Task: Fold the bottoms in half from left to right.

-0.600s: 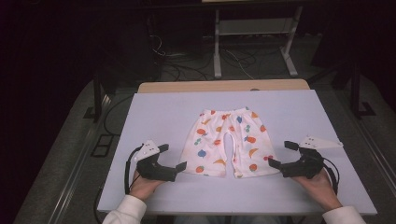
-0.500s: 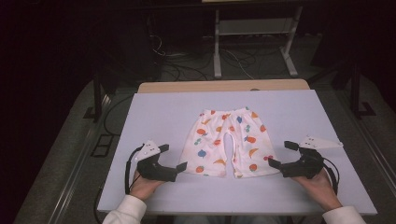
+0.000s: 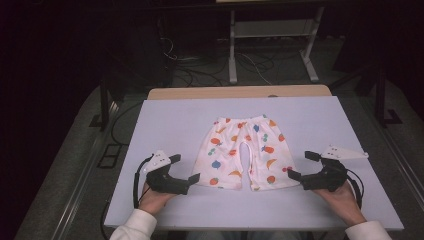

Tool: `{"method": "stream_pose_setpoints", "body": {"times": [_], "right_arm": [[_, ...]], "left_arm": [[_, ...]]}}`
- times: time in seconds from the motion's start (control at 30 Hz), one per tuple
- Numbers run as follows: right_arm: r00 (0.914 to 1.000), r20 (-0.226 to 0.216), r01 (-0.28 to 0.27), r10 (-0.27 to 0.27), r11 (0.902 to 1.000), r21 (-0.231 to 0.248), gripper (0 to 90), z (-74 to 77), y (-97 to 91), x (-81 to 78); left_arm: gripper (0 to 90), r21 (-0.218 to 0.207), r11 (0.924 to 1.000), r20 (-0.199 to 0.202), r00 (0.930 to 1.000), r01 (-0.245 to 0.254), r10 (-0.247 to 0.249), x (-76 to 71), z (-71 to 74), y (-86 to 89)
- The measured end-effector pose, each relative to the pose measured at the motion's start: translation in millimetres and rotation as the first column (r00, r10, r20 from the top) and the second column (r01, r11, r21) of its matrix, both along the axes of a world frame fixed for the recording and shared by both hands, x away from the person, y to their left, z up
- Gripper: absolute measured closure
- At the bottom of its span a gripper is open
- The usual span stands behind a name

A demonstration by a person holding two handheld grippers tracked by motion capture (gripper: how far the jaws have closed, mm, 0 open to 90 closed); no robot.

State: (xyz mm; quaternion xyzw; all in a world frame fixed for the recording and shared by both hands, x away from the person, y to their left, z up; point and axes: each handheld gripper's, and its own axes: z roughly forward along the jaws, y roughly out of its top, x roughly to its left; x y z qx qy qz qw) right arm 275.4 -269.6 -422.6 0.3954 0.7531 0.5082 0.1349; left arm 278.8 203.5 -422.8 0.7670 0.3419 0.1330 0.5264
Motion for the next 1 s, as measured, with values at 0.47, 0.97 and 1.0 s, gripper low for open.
{"method": "stream_pose_setpoints", "body": {"times": [0.47,0.97,1.0], "right_arm": [[1.0000,-0.001,-0.009,0.009,1.0000,-0.001,0.0,5.5,2.4,2.4],[0.9996,-0.001,-0.030,0.030,0.9995,-0.011,0.0,15.2,10.8,7.1],[0.9995,-0.001,-0.030,0.030,0.9995,-0.010,0.0,15.6,11.3,7.4]], "left_arm": [[0.0,-0.005,1.0000,-0.002,1.0000,-0.002,0.002,-0.7,0.3,0.3],[0.0,-0.016,0.9999,-0.003,1.0000,-0.003,0.003,-1.0,0.6,0.7],[0.0,-0.016,0.9999,-0.003,1.0000,-0.003,0.003,-1.0,0.6,0.7]]}}
